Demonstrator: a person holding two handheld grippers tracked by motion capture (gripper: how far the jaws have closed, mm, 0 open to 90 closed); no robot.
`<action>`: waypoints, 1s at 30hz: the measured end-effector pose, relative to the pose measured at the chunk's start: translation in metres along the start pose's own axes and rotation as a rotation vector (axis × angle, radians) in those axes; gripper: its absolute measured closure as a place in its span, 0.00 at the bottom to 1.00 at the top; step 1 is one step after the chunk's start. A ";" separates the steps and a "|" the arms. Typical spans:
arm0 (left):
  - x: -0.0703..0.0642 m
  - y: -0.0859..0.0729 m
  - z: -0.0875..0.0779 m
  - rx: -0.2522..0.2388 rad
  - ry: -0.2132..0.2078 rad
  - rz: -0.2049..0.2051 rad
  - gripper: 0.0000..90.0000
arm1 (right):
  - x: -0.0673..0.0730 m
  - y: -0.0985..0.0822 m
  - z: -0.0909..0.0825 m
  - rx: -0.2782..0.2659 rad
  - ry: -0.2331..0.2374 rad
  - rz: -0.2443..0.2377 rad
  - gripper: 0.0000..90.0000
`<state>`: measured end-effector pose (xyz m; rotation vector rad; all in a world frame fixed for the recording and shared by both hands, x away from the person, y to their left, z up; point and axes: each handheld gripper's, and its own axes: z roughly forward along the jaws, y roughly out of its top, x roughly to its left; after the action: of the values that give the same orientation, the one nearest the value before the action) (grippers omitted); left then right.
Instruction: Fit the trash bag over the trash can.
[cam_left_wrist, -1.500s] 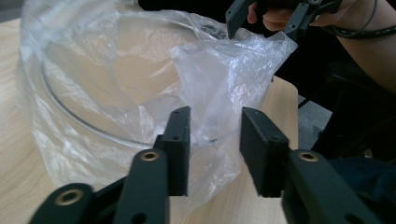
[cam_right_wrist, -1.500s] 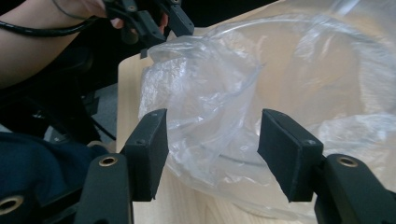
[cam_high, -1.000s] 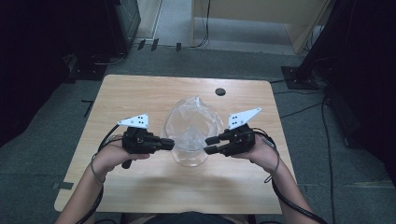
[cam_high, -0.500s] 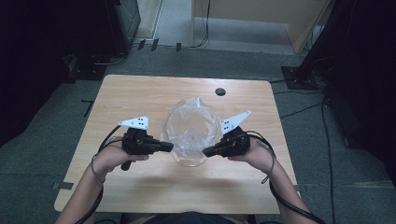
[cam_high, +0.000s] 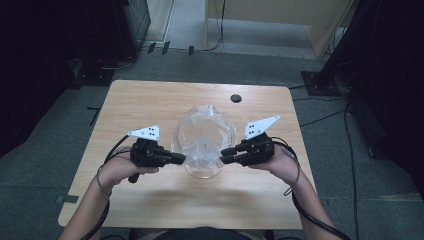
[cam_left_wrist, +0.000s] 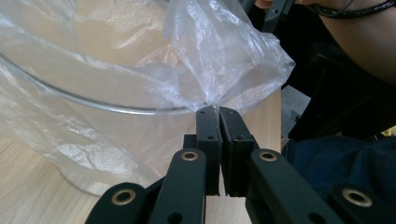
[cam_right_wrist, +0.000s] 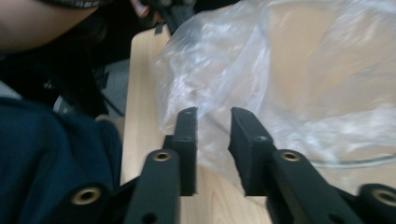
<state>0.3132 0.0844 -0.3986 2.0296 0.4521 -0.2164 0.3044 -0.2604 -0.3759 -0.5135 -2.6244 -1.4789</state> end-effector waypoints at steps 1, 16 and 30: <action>-0.001 0.000 0.000 -0.004 0.001 0.002 0.96 | -0.001 0.000 0.000 -0.011 -0.020 -0.002 0.70; -0.002 0.000 0.001 -0.003 -0.028 0.003 0.97 | 0.004 0.000 0.012 -0.053 0.055 -0.027 0.97; 0.014 -0.015 0.015 0.058 0.020 -0.053 0.99 | -0.008 -0.021 0.039 0.172 0.013 -0.021 1.00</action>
<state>0.3204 0.0805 -0.4227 2.0798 0.5181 -0.2451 0.3084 -0.2391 -0.4151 -0.4582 -2.7215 -1.2411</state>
